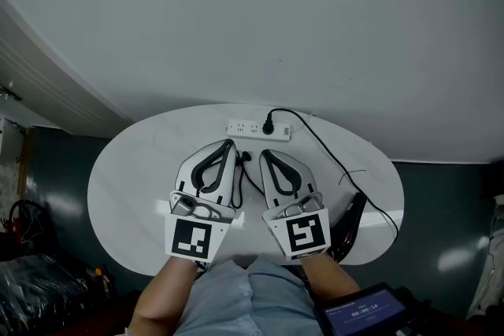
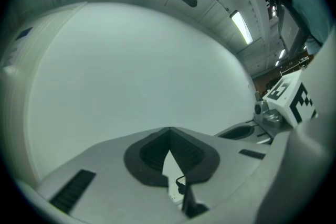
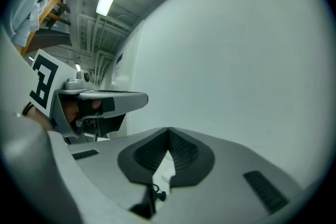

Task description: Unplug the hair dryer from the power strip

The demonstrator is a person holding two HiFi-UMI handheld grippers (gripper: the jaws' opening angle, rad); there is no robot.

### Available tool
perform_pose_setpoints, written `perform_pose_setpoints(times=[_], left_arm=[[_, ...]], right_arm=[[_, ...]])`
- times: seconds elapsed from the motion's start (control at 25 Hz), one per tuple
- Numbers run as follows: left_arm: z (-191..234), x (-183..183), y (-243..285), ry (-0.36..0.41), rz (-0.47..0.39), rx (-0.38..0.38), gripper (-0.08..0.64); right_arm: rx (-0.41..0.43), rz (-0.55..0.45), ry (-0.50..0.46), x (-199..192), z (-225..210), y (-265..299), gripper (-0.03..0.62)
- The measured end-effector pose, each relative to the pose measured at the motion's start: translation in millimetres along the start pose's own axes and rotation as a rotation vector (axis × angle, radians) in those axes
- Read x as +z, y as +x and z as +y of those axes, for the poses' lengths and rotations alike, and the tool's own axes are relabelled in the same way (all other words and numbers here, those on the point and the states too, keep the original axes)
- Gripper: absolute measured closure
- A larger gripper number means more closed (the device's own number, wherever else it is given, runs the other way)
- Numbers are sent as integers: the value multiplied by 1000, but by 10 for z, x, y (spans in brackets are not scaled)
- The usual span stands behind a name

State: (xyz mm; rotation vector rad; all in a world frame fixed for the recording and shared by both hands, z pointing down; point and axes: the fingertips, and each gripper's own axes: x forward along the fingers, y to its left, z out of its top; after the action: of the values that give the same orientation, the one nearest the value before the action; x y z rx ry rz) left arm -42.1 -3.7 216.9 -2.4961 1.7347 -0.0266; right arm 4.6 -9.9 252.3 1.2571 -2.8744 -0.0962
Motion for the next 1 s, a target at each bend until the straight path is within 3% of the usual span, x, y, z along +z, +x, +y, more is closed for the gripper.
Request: perform_pose_setpoints(times=[0.4, 1.0], left_arm=[[29, -30, 37, 0, 11, 13, 561], [65, -55, 41, -9, 17, 14, 560]], right_arm=[[-13, -45, 53, 132, -42, 28, 592], [-11, -38, 61, 106, -13, 56, 592]])
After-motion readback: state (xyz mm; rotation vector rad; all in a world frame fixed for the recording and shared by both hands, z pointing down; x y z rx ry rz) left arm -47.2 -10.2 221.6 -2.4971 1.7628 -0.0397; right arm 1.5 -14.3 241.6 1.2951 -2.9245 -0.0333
